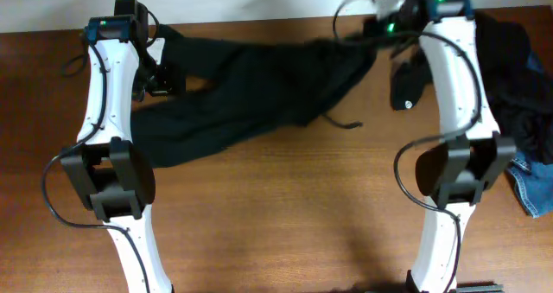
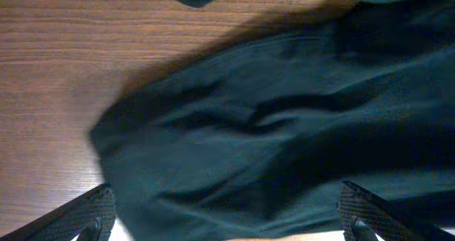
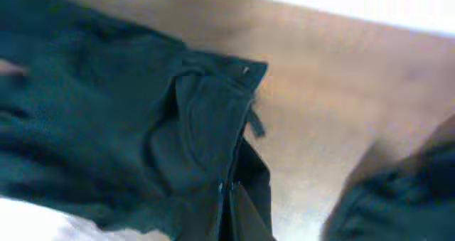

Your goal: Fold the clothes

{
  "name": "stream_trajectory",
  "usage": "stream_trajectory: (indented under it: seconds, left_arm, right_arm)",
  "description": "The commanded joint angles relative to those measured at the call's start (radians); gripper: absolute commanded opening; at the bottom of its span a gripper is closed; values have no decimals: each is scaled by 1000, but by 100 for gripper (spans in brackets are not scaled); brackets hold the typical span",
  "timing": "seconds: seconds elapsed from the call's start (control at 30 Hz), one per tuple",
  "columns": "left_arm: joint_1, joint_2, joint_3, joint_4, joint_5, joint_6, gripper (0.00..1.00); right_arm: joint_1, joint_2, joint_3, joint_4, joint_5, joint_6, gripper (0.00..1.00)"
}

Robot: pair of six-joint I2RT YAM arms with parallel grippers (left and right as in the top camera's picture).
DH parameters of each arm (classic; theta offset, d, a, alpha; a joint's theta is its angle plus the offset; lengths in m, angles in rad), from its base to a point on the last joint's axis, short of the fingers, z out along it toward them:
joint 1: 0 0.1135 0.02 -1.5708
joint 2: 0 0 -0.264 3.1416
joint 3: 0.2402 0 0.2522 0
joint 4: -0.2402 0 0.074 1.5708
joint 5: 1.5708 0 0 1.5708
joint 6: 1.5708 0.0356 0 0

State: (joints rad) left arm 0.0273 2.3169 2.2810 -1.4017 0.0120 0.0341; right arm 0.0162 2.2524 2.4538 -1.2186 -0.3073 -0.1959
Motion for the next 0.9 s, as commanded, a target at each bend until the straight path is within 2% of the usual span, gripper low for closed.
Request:
stream_trajectory:
  seconds: [0.0,0.13,0.33,0.43,0.5,0.57,0.63,0.67,0.73,0.87]
  left_arm:
    - [-2,-10,4,-1,12,16,99]
    - [-2,-10,4,-2,12,16,99]
    - [-2,-10,4,-2,11,16,99]
    - [-2,-10,4,-2,12,16,99]
    - [-2,-10,4,-2,12,16,99]
    - [-2,-10,4,-2,12,16,99]
    - [-2,-10,4,-4,12,16,99]
    - [-2,-10,4,-5,13,21,99]
    - [-2,-10,4,-9,20,33,99]
    - [-5,-13,4,-21,106,105,99]
  right_arm:
    - [4,-28,227,-52,13,-53,4]
    - [6,-28,342,-169,13,-97,4]
    - [12,-24,312,-349,13,-186,4]
    - [11,-24,306,-451,13,-175,5]
    - [10,-24,305,-480,18,-120,19]
    - [10,-24,305,-480,39,-24,22]
    - [10,-24,305,-480,38,-1,26]
    - [10,-24,305,-480,39,23,35]
    - [10,-24,305,-480,38,56,48]
    - [12,-24,298,-480,39,63,59]
